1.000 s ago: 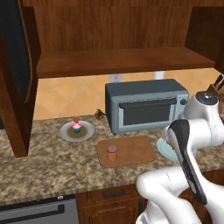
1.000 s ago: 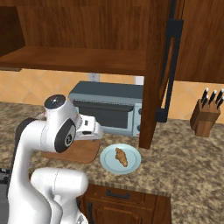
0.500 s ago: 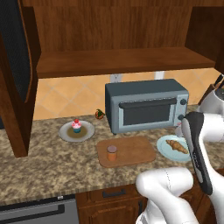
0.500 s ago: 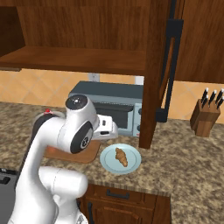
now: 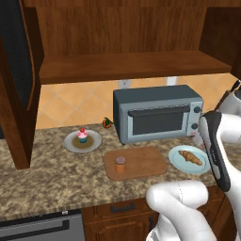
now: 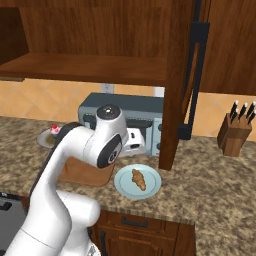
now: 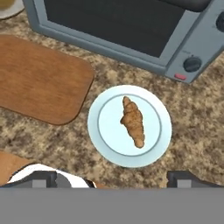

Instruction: From the different types of pastries on the counter, select a croissant and place it on the cutting board. Then retrieve a jar of jam from the cabinet and place it alongside the croissant on the cutting board.

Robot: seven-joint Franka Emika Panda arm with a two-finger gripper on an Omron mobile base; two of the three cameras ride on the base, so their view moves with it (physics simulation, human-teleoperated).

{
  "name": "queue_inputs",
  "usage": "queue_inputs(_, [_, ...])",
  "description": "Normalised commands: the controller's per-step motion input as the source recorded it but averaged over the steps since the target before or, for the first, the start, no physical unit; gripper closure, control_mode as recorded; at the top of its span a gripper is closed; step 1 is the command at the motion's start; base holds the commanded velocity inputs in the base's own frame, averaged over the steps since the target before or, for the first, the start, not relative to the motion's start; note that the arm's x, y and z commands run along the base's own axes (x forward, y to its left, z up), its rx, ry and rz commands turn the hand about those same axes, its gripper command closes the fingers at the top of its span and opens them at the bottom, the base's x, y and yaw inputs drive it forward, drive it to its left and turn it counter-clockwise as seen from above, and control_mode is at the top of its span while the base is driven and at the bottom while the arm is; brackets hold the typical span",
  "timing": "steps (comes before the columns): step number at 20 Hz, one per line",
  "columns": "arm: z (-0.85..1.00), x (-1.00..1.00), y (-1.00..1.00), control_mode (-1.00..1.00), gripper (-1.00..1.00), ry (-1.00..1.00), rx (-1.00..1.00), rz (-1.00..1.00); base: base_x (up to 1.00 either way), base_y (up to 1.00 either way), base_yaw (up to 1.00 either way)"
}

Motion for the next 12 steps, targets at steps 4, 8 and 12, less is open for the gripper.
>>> queue_inputs(4, [-0.22,0.22,0.00,-1.00,-1.00,0.24,-0.06,0.05,0.00,0.00,0.00])
queue_inputs(8, [-0.26,0.08,-0.09,-1.00,-1.00,0.11,-0.01,0.09,0.00,0.00,0.00])
queue_inputs(12, [-0.34,0.02,-0.33,-1.00,-1.00,-0.08,-0.03,0.10,0.00,0.00,0.00])
